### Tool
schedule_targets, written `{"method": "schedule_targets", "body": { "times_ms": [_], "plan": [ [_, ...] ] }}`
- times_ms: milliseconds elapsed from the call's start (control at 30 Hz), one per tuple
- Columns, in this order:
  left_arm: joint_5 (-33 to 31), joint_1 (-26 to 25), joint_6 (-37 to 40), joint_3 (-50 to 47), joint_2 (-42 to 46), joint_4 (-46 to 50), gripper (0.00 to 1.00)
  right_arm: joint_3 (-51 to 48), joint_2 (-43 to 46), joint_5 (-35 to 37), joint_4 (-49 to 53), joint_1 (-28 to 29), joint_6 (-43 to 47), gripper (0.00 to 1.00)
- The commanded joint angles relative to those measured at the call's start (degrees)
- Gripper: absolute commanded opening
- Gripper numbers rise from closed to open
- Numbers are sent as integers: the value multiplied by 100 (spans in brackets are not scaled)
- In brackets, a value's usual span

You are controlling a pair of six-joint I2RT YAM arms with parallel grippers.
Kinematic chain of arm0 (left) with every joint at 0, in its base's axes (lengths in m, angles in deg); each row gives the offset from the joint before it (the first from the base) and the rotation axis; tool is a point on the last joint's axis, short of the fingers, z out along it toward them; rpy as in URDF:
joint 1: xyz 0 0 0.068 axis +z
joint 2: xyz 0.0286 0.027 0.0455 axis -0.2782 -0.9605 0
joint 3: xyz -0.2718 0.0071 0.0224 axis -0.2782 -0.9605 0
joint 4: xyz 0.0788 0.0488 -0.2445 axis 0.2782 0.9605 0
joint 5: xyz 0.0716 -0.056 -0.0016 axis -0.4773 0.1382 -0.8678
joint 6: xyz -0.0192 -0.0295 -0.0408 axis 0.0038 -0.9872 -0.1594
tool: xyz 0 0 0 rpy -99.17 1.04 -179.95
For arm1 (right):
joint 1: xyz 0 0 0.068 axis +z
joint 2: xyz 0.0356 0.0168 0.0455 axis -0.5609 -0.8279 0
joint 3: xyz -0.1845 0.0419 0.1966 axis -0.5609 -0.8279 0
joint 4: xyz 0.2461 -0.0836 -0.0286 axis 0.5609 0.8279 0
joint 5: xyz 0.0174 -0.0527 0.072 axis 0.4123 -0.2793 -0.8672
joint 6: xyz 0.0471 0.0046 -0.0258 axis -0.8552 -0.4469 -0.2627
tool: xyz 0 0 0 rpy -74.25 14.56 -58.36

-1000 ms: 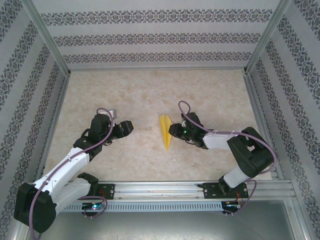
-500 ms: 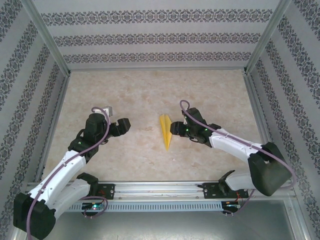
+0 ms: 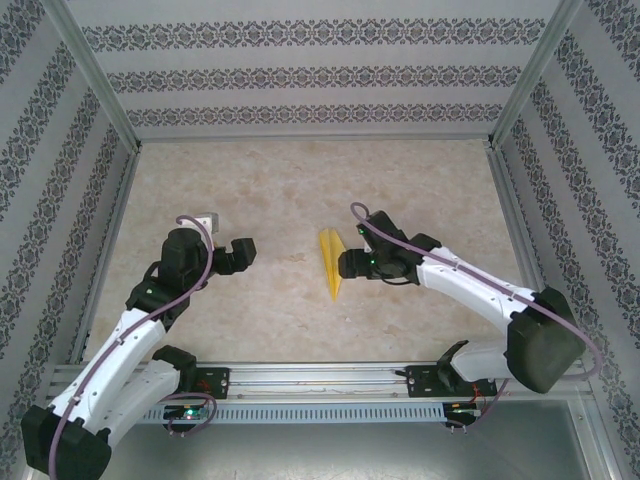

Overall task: Fold a paper plane with a square sheet of paper (fold left side to right side)
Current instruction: Pick up the paper plane at the center of the table.

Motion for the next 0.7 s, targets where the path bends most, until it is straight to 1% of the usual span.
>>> {"method": "schedule_targets", "body": {
  "times_ms": [0,233,333,533,667],
  "plan": [
    [-131,111,355,116,161,358,99,428,-270,217,361,144,91,75],
    [-10,119,473,46,243,465,99,1119,-1013,315,648,322,70,73],
    [90,125,508,0,284,480,99,1341,-1304,312,691,350,56,71],
    [163,129,592,-44,375,534,99,1636,-1799,273,771,358,65,64],
    [165,131,649,-43,384,570,100,1764,-2051,199,737,369,47,58]
  ]
}}
